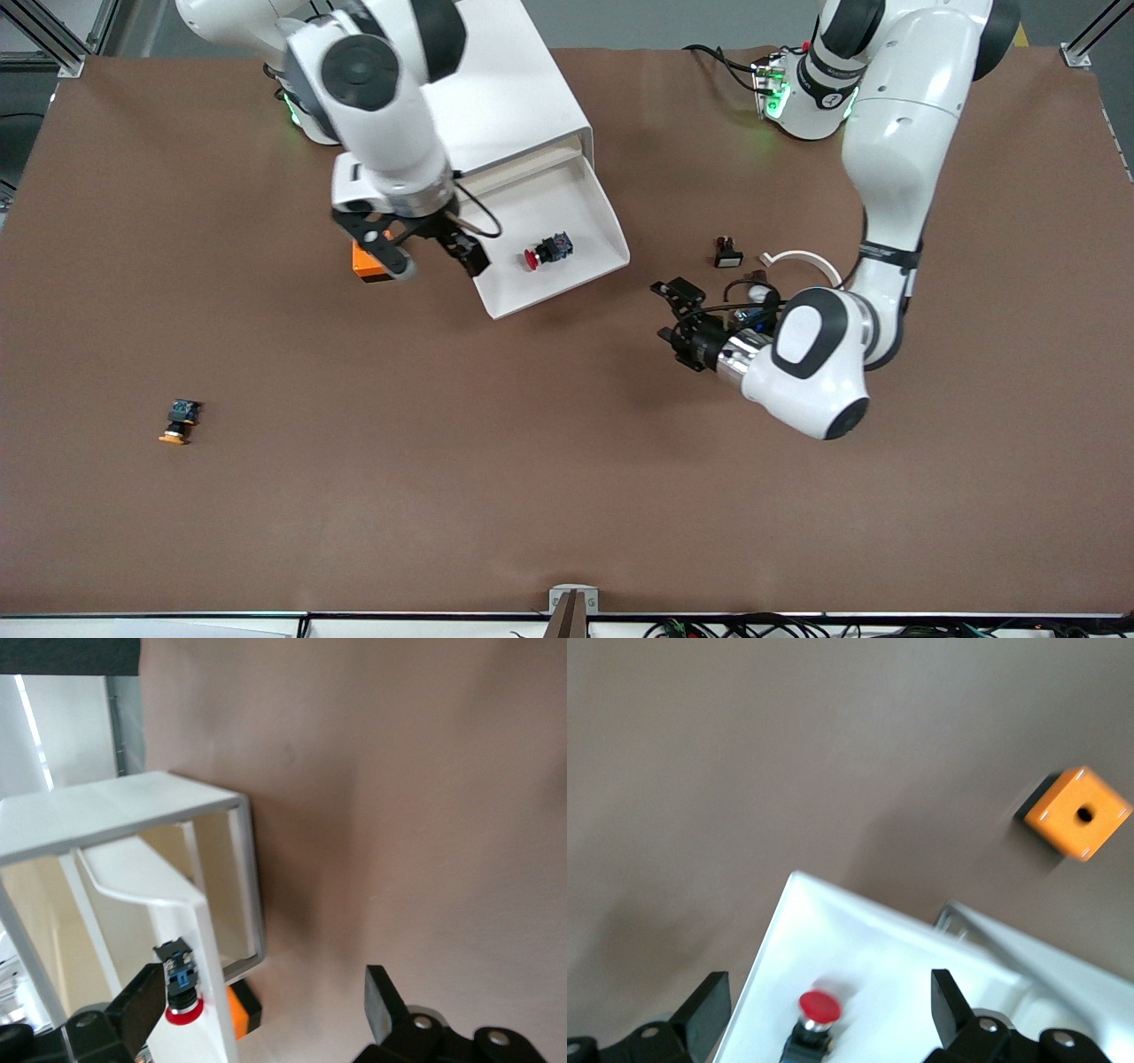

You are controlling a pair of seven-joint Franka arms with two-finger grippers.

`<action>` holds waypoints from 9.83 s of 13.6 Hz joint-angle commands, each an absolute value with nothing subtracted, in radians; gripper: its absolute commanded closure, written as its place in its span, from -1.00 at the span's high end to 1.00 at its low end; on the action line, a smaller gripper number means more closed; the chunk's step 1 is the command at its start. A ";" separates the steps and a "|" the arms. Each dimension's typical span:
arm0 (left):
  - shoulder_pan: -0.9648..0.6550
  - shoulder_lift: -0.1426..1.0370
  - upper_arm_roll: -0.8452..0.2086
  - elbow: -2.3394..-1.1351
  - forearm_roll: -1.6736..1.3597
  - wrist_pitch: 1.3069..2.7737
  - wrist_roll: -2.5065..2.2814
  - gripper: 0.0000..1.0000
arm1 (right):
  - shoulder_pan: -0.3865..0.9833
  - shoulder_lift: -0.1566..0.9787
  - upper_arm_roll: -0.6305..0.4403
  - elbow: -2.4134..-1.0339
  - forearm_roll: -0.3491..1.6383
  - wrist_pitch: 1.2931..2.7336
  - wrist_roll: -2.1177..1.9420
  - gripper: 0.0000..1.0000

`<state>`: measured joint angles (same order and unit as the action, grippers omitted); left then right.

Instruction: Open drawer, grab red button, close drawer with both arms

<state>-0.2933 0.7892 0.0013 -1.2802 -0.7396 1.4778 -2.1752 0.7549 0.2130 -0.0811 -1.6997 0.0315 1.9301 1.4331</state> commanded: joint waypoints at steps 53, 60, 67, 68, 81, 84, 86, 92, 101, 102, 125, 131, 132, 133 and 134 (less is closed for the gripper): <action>-0.504 0.564 -0.150 -1.605 -0.190 2.115 -1.040 0.99 | 0.548 0.354 -0.101 -1.491 0.057 1.694 1.037 -0.99; -0.629 0.684 -0.153 -1.468 -0.074 2.126 -1.029 0.99 | 0.229 0.353 -0.103 -1.672 0.055 1.900 0.334 -0.99; -0.735 0.689 -0.196 -1.470 -0.100 2.125 -1.097 0.99 | 0.051 0.468 -0.106 -1.747 0.041 2.175 0.048 -0.99; -0.759 0.689 -0.196 -1.473 -0.100 2.125 -1.123 0.99 | 0.038 0.483 -0.106 -1.747 0.040 2.199 0.046 -0.99; -0.856 0.673 -0.178 -1.468 -0.236 2.064 -1.276 0.99 | -0.067 0.673 -0.103 -1.732 0.043 2.418 -0.049 -0.98; -0.725 0.634 -0.156 -1.448 -0.132 1.994 -1.208 1.00 | -0.069 0.676 -0.103 -1.727 0.043 2.421 -0.049 -0.97; -0.597 0.591 -0.156 -1.447 -0.083 1.930 -1.102 0.99 | -0.072 0.689 -0.103 -1.718 0.043 2.425 -0.051 -0.96; -0.335 0.411 -0.156 -1.447 0.100 1.772 -0.976 1.00 | -0.071 0.723 -0.103 -1.667 0.051 2.421 -0.045 -0.96; -0.054 0.151 -0.167 -1.459 0.112 1.552 -0.456 1.00 | -0.072 0.746 -0.100 -1.651 0.054 2.425 -0.061 0.99; -0.032 0.123 -0.164 -1.469 0.104 1.549 -0.384 1.00 | -0.072 0.744 -0.100 -1.651 0.055 2.424 -0.063 1.00; 0.020 -0.126 -0.075 -1.658 0.018 1.580 -0.083 1.00 | -0.100 0.353 -0.104 -1.618 0.011 1.852 -0.153 1.00; 0.018 -0.126 -0.067 -1.657 0.020 1.574 -0.054 0.99 | -0.077 0.247 -0.098 -1.617 0.003 1.763 -0.144 1.00; 0.017 -0.126 -0.067 -1.654 0.020 1.574 -0.055 1.00 | -0.077 0.227 -0.098 -1.617 0.003 1.743 -0.146 1.00; 0.015 -0.126 -0.069 -1.649 0.020 1.572 -0.055 1.00 | -0.077 0.207 -0.098 -1.617 0.003 1.715 -0.144 1.00; 0.015 -0.124 -0.069 -1.649 0.020 1.565 -0.055 1.00 | -0.077 0.190 -0.098 -1.617 0.005 1.694 -0.140 1.00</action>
<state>0.0127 -0.1178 -0.0663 -1.6558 0.0370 1.5748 -0.0746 -0.0778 0.2437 -0.1008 -1.5945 0.0159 1.7272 -0.1455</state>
